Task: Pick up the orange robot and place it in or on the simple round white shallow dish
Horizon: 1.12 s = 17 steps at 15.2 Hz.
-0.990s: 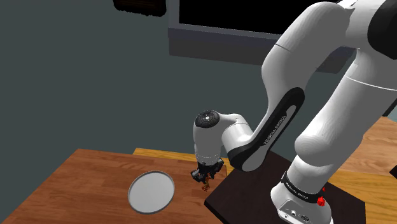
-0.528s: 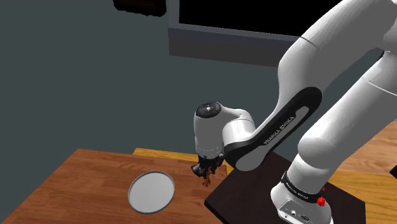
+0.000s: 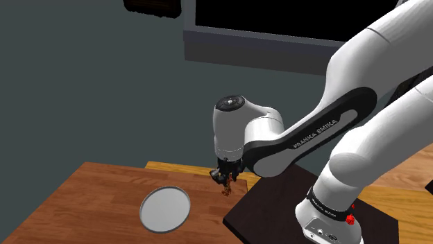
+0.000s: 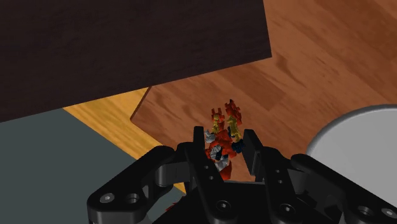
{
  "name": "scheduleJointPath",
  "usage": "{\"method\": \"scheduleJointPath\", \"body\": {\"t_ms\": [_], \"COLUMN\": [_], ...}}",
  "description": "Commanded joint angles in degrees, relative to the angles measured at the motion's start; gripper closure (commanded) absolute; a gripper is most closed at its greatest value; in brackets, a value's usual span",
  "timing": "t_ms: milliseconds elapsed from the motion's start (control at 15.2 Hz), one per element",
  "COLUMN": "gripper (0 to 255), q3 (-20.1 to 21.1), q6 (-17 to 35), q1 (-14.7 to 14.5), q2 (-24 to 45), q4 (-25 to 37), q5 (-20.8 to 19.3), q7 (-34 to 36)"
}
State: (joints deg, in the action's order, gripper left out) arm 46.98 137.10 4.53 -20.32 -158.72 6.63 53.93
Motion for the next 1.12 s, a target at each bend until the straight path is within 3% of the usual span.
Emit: {"method": "scheduleJointPath", "body": {"t_ms": [0, 198, 264, 528, 726, 858, 1056], "gripper": [255, 255, 255, 255, 255, 255, 255], "q3": [-1.0, -2.5, -1.1, 5.0, 8.9, 9.6, 7.2], "q6": [-1.9, -5.0, -4.9, -5.7, -7.9, -10.5, -15.1], "q1": [-1.1, -2.4, -0.8, 5.8, 9.3, 9.2, 4.9], "q2": [-1.7, -4.2, -1.8, 8.7, 18.3, 25.5, 35.0], "q4": [0.4, 1.1, 3.4, 12.7, 20.3, 25.8, 34.4], "q5": [1.1, 2.3, 0.7, -7.9, -17.3, -24.3, -32.1], "q7": [-1.0, -2.4, -0.8, 6.9, 14.7, 20.2, 25.9]}}
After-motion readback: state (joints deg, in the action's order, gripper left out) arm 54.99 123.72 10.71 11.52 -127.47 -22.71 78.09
